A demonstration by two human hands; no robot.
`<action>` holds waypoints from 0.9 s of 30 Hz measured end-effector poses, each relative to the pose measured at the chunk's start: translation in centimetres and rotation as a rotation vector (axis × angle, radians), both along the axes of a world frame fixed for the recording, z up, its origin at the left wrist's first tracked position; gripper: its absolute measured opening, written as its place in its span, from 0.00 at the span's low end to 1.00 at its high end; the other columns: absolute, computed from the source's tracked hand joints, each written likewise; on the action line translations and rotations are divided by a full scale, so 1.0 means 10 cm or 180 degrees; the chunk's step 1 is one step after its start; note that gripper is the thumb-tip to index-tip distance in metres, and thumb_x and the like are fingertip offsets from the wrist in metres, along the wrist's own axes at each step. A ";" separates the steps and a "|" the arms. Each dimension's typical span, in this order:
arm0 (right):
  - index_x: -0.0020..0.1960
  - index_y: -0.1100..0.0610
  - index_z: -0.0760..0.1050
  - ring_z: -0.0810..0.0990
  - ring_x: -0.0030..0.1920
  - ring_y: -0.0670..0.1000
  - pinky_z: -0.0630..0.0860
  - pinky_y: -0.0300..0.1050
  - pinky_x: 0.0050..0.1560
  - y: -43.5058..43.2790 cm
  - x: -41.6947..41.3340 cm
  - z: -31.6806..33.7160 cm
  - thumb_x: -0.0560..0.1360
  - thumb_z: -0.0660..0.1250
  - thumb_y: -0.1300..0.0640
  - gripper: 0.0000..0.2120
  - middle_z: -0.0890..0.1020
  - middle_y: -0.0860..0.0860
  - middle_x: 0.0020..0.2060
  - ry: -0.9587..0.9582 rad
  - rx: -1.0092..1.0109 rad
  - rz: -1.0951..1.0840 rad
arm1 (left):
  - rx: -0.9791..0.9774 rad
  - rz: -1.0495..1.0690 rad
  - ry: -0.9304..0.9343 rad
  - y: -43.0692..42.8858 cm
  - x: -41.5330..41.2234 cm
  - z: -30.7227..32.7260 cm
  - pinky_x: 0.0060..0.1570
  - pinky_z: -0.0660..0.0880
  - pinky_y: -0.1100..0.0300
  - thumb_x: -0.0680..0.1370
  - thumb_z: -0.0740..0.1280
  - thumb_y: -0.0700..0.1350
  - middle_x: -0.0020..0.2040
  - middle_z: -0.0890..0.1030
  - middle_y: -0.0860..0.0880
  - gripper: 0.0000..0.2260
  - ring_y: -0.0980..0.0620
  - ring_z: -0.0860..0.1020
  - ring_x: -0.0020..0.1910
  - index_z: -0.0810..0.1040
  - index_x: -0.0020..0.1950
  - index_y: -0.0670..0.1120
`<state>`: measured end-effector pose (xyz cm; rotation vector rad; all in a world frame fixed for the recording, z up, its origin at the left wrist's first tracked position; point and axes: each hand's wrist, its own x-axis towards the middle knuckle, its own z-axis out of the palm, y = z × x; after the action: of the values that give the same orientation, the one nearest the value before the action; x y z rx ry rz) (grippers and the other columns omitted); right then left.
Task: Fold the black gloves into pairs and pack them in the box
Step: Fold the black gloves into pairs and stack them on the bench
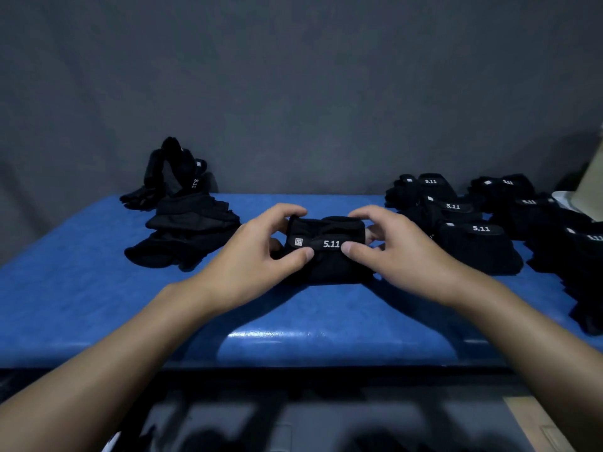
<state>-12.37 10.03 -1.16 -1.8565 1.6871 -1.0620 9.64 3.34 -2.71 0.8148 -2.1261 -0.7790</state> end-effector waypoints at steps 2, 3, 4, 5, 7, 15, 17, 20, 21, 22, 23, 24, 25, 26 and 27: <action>0.65 0.44 0.68 0.77 0.32 0.44 0.74 0.42 0.37 -0.01 0.01 -0.02 0.76 0.70 0.51 0.21 0.78 0.47 0.45 0.0038 0.0008 -0.0139 | -0.0038 0.0105 0.0007 -0.03 -0.02 -0.02 0.41 0.78 0.52 0.76 0.72 0.49 0.55 0.78 0.55 0.20 0.43 0.78 0.35 0.72 0.66 0.55; 0.68 0.44 0.67 0.75 0.30 0.41 0.73 0.39 0.37 -0.02 0.02 -0.02 0.76 0.70 0.52 0.23 0.76 0.45 0.47 0.0108 -0.0008 -0.0199 | -0.0062 0.0151 -0.0013 -0.04 -0.03 -0.02 0.41 0.78 0.52 0.76 0.72 0.48 0.55 0.78 0.56 0.19 0.44 0.78 0.35 0.73 0.66 0.54; 0.69 0.45 0.66 0.74 0.29 0.41 0.71 0.36 0.36 -0.02 0.03 -0.03 0.76 0.69 0.52 0.24 0.75 0.45 0.48 0.0204 -0.0026 -0.0237 | -0.0086 0.0202 -0.0053 -0.05 -0.04 -0.02 0.41 0.78 0.53 0.76 0.72 0.48 0.55 0.78 0.57 0.19 0.46 0.79 0.35 0.73 0.66 0.53; 0.70 0.46 0.65 0.74 0.28 0.40 0.70 0.33 0.36 -0.02 0.04 -0.04 0.76 0.69 0.53 0.25 0.74 0.45 0.50 0.0311 -0.0048 -0.0252 | -0.0113 0.0264 -0.0112 -0.05 -0.05 -0.02 0.42 0.78 0.56 0.77 0.71 0.48 0.56 0.78 0.58 0.19 0.49 0.79 0.36 0.73 0.66 0.53; 0.71 0.46 0.64 0.74 0.30 0.40 0.68 0.31 0.37 -0.02 0.07 -0.05 0.77 0.68 0.52 0.25 0.73 0.46 0.55 0.0502 -0.0120 -0.0281 | -0.0151 0.0377 -0.0238 -0.08 -0.06 -0.02 0.43 0.74 0.64 0.77 0.70 0.49 0.57 0.76 0.58 0.20 0.55 0.79 0.37 0.72 0.68 0.54; 0.66 0.43 0.72 0.75 0.48 0.45 0.74 0.47 0.56 0.02 0.08 -0.07 0.78 0.66 0.49 0.17 0.66 0.44 0.60 0.1079 -0.0454 -0.0077 | -0.0395 0.0343 -0.0461 -0.09 -0.12 -0.02 0.48 0.71 0.64 0.78 0.68 0.46 0.56 0.71 0.56 0.12 0.53 0.76 0.44 0.72 0.58 0.58; 0.68 0.44 0.72 0.75 0.48 0.45 0.75 0.47 0.56 0.03 0.09 -0.07 0.78 0.64 0.46 0.19 0.64 0.43 0.64 0.1246 -0.0317 -0.0062 | -0.0490 0.0335 -0.0502 -0.10 -0.13 -0.02 0.47 0.70 0.66 0.78 0.69 0.46 0.54 0.71 0.56 0.08 0.53 0.75 0.43 0.74 0.53 0.56; 0.71 0.46 0.70 0.75 0.53 0.46 0.73 0.47 0.59 0.04 0.10 -0.07 0.78 0.63 0.43 0.22 0.63 0.42 0.66 0.1374 -0.0075 -0.0027 | -0.0571 0.0331 -0.0555 -0.10 -0.11 -0.03 0.48 0.71 0.64 0.78 0.69 0.47 0.53 0.71 0.56 0.04 0.53 0.76 0.43 0.76 0.50 0.54; 0.71 0.47 0.70 0.75 0.54 0.46 0.73 0.46 0.59 0.04 0.10 -0.07 0.78 0.63 0.43 0.22 0.63 0.42 0.66 0.1408 -0.0027 -0.0006 | -0.0595 0.0323 -0.0595 -0.10 -0.10 -0.03 0.49 0.73 0.62 0.77 0.69 0.48 0.54 0.71 0.56 0.03 0.53 0.76 0.43 0.77 0.50 0.53; 0.71 0.47 0.70 0.74 0.55 0.46 0.73 0.46 0.59 0.04 0.10 -0.07 0.78 0.63 0.43 0.22 0.63 0.42 0.65 0.1433 0.0010 0.0018 | -0.0637 0.0310 -0.0655 -0.11 -0.09 -0.03 0.51 0.74 0.59 0.77 0.69 0.50 0.54 0.71 0.56 0.05 0.54 0.76 0.44 0.78 0.52 0.53; 0.70 0.47 0.70 0.74 0.55 0.45 0.73 0.45 0.58 0.03 0.11 -0.07 0.78 0.62 0.43 0.22 0.64 0.42 0.65 0.1451 0.0037 0.0044 | -0.0683 0.0293 -0.0737 -0.11 -0.07 -0.03 0.52 0.75 0.56 0.76 0.68 0.54 0.55 0.71 0.57 0.08 0.55 0.76 0.45 0.78 0.53 0.53; 0.70 0.47 0.71 0.74 0.55 0.45 0.72 0.44 0.58 0.02 0.11 -0.07 0.79 0.62 0.43 0.21 0.65 0.42 0.64 0.1471 0.0062 0.0065 | -0.0710 0.0285 -0.0847 -0.11 -0.05 -0.02 0.53 0.75 0.53 0.75 0.66 0.58 0.56 0.71 0.58 0.12 0.56 0.76 0.46 0.78 0.54 0.54; 0.70 0.48 0.71 0.73 0.56 0.45 0.71 0.42 0.59 0.02 0.11 -0.07 0.79 0.62 0.44 0.21 0.65 0.43 0.64 0.1499 0.0087 0.0081 | -0.0718 0.0294 -0.0971 -0.10 -0.03 -0.01 0.52 0.76 0.51 0.73 0.63 0.62 0.56 0.71 0.59 0.16 0.56 0.76 0.47 0.78 0.56 0.55; 0.70 0.49 0.71 0.73 0.58 0.46 0.70 0.42 0.59 0.01 0.11 -0.07 0.79 0.62 0.44 0.21 0.64 0.44 0.66 0.1534 0.0117 0.0093 | -0.0717 0.0308 -0.1091 -0.10 -0.01 0.00 0.52 0.76 0.50 0.72 0.61 0.64 0.57 0.71 0.60 0.20 0.56 0.76 0.49 0.77 0.57 0.56; 0.70 0.50 0.70 0.73 0.60 0.47 0.69 0.41 0.60 0.01 0.11 -0.07 0.79 0.61 0.44 0.21 0.63 0.45 0.67 0.1559 0.0145 0.0104 | -0.0715 0.0315 -0.1190 -0.10 0.00 0.00 0.52 0.77 0.49 0.71 0.59 0.66 0.58 0.71 0.61 0.22 0.56 0.76 0.50 0.77 0.58 0.57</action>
<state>-11.23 10.10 -1.91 -2.2321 1.9063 -0.5736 9.68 2.29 -2.69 0.9937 -2.4227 -0.3447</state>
